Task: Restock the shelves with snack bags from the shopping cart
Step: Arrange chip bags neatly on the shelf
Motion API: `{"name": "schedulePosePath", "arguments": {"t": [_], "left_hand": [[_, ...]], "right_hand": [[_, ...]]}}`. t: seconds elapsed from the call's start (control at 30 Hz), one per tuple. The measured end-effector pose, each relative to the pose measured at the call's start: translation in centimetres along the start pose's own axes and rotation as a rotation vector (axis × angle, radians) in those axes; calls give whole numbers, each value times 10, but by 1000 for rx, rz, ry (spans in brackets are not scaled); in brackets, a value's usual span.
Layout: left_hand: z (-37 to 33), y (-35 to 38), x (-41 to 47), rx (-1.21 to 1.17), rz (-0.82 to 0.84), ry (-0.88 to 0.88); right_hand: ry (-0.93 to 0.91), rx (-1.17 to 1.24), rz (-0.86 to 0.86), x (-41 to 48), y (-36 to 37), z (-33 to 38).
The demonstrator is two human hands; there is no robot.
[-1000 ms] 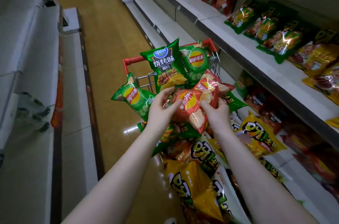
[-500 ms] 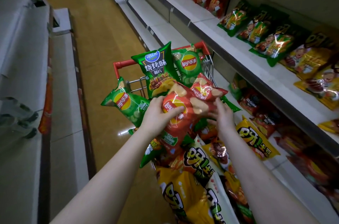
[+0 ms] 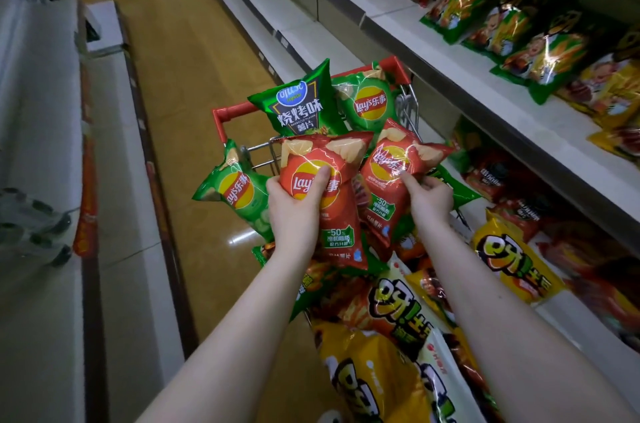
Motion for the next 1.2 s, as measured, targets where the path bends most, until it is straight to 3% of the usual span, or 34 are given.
{"name": "schedulePosePath", "arguments": {"t": [0.33, 0.57, 0.77, 1.03, 1.2], "left_hand": [[-28, 13, -25, 48, 15, 78], [-67, 24, -93, 116, -31, 195], [-78, 74, -192, 81, 74, 268], [-50, 172, -399, 105, 310, 352], [-26, 228, -531, 134, 478, 394]], "right_hand": [[-101, 249, 20, -47, -39, 34], [-197, 332, -24, -93, -119, 49], [-228, 319, -180, -141, -242, 33], [-293, 337, -315, -262, -463, -20], [-285, 296, -505, -342, -587, -63]]}}
Point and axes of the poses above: each hand's wrist, its own x-axis towards the middle knuckle, its own y-axis out of the palm, z = x × y, the point moved 8 cm from there along x, towards the middle knuckle
